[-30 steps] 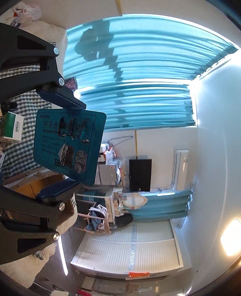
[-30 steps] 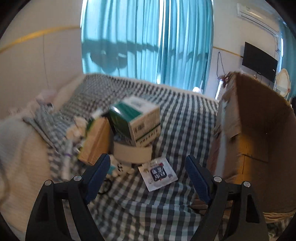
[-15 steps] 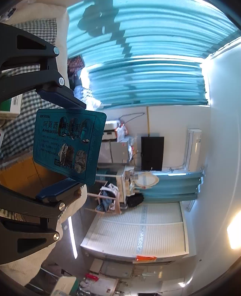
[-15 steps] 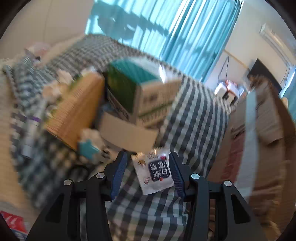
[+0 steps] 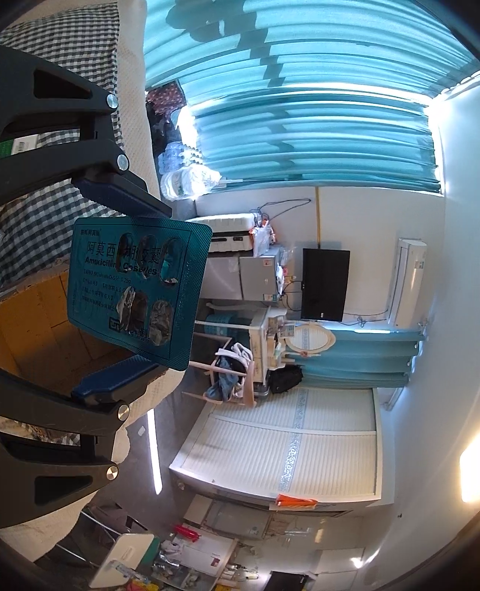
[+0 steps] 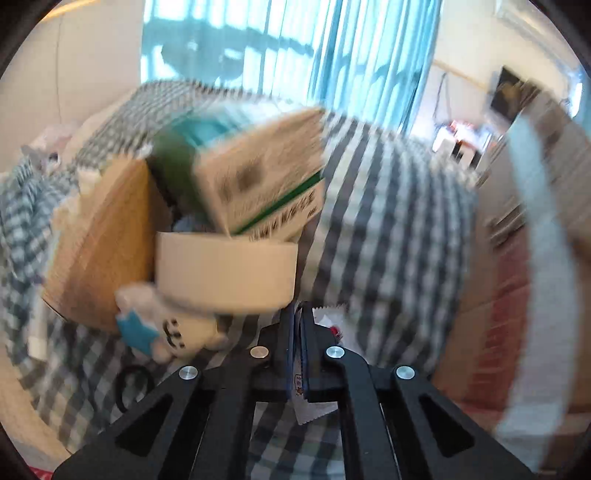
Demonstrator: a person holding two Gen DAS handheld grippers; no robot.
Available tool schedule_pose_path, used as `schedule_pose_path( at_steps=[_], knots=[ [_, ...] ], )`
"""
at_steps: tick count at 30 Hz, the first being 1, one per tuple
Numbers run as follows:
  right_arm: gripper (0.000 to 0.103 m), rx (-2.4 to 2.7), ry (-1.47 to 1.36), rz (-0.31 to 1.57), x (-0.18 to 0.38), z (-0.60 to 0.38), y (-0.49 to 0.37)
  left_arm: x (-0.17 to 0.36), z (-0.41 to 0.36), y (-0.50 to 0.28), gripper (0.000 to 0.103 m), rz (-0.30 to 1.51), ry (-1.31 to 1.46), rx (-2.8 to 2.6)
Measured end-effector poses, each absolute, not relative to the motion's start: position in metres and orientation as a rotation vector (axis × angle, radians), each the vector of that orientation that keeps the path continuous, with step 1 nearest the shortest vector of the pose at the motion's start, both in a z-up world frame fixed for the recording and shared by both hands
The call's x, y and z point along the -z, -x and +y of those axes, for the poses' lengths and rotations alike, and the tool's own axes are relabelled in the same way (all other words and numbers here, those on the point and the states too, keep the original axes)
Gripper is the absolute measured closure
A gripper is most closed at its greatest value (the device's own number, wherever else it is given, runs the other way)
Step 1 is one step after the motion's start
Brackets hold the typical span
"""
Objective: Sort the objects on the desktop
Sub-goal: 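Carry the sachet and blister pack over the box and open both tools, then move both open tools back to the pile of items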
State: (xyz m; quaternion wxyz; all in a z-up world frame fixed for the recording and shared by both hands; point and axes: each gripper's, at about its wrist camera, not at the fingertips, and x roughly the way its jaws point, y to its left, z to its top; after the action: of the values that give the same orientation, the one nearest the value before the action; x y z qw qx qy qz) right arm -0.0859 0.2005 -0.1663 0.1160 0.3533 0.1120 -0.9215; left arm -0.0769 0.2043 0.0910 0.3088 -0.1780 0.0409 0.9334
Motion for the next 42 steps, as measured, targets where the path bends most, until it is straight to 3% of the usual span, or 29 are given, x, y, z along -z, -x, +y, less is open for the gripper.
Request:
schedule_pose_path(
  at_steps=[11,19,27,35,36,38,40,42],
  knots=[
    [0.103,2.925,-0.568,0.199,0.053,0.233,0.025,-0.135,0.189,0.054,0.030,0.078,0.314,-2.508],
    [0.103,3.050,-0.473,0.119,0.012,0.280,-0.006,-0.135,0.202,0.048,0.030,0.101,0.294,-2.506],
    [0.103,3.158,-0.631,-0.038,0.021,0.356,-0.003,-0.080,0.243,0.080,0.030,0.143,0.478,-2.461],
    [0.101,3.202,-0.773,-0.042,0.037,0.386,0.004,0.005,0.276,0.119,0.027,0.191,0.753,-2.389],
    [0.099,3.203,-0.779,-0.037,0.038,0.387,0.005,0.012,0.278,0.122,0.023,0.194,0.783,-2.386],
    [0.086,3.220,-0.774,-0.022,0.038,0.387,0.004,0.021,0.276,0.127,0.017,0.187,0.824,-2.401],
    [0.063,3.227,-0.744,-0.032,0.036,0.388,0.001,0.019,0.270,0.127,0.011,0.154,0.830,-2.402],
    [0.062,3.231,-0.710,-0.069,0.032,0.392,-0.004,0.011,0.261,0.127,0.010,0.121,0.814,-2.408]
  ],
)
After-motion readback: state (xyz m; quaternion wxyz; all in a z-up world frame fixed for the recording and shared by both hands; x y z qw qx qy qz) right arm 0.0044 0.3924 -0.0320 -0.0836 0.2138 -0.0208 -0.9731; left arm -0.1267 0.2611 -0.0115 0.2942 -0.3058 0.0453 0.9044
